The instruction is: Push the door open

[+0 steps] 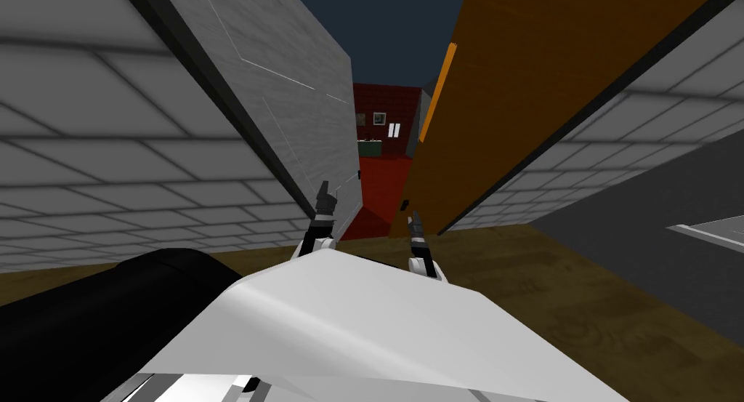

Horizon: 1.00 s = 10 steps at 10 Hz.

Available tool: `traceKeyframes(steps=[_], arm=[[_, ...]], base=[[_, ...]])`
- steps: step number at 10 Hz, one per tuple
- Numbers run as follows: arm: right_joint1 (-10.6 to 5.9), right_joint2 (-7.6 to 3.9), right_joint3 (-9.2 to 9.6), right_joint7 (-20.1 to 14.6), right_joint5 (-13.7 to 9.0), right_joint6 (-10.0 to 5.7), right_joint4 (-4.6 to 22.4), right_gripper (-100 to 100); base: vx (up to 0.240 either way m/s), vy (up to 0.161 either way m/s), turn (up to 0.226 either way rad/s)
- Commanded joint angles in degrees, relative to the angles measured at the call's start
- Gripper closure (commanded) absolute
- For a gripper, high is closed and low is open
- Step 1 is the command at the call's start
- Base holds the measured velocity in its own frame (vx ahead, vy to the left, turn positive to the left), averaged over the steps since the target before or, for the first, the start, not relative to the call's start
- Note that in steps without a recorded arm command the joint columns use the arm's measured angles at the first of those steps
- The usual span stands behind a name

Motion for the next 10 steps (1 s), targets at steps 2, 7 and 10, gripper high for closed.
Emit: traceKeyframes(steps=[2,7,10], arm=[[-1.60,-0.26,0.53,-0.61,-0.33,-1.00,4.21,-100],[-4.16,-0.81,1.60,-1.75,-0.93,-2.76,12.14,-100],[-5.70,-1.12,2.24,-2.44,-1.29,-3.83,16.66,-100]], base=[[0.039,-0.063,0.050],[0.041,-0.069,0.060],[0.054,-0.085,0.073]])
